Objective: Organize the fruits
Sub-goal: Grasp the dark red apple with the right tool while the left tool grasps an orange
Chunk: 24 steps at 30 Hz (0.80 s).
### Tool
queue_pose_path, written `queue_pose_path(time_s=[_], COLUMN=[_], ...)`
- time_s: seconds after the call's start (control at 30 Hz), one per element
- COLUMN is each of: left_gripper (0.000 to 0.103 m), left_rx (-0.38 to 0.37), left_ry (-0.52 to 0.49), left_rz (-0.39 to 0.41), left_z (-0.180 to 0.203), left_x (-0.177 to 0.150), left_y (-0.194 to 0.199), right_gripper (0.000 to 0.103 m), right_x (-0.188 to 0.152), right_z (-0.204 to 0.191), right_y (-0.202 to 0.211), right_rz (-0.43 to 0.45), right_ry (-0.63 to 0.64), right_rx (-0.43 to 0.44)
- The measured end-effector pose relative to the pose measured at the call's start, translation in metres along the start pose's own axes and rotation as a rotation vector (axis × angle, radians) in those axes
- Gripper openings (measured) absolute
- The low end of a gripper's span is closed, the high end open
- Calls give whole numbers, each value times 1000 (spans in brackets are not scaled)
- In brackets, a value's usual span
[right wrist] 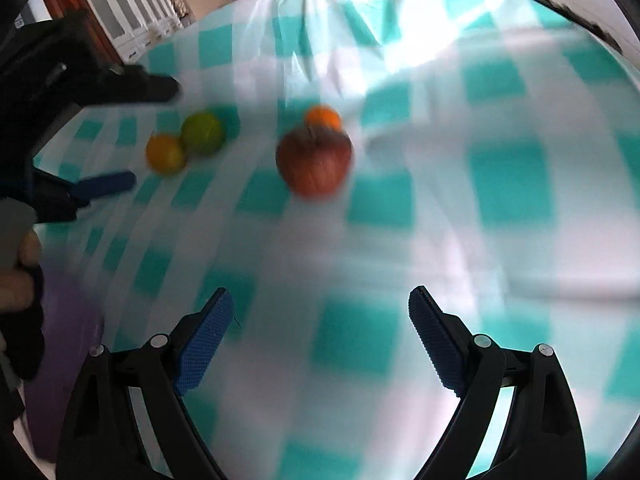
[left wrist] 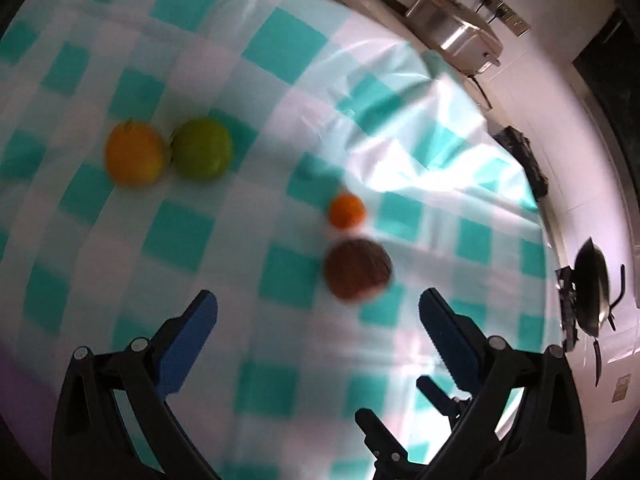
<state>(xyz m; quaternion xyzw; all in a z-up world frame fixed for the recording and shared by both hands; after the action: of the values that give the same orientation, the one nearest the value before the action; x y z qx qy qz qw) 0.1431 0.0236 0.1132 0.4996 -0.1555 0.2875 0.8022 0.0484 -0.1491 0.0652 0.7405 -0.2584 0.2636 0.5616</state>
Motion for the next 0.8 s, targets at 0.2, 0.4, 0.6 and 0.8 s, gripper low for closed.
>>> queue_pose_path(time_s=[0.2,0.4,0.6,0.8], left_gripper=[101,101,101,100], left_rx=[-33,-65,-63,-31], left_ry=[-31,-92,-108,-221], left_rz=[-41,-82,-122,-106], left_z=[-11,-4,2,29], left_x=[36,38,33,17], left_y=[-56,-90,-120,-151], right_gripper=[87,81,63,63], right_x=[31,40,32,2], right_z=[-12,-14,-6,20], right_y=[-78,-114,-100,-53], right_rz=[32,58,72,62], right_ry=[21,52,71,14], right_rx=[-95,-154,-146,-173])
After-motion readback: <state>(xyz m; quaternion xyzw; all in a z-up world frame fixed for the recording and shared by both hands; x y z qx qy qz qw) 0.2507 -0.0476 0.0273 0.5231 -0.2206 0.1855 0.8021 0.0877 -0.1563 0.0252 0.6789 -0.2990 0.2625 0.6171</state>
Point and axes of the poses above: each gripper's, at about its wrist camera, not at the fingertips, and y roughly against the way its jaws point, z to its right, x to its top, the point moved 1 cm from there along -y, roughly the way its jaws point, and after that the axes turned 13 degrees about z, right-handed, at the moved point
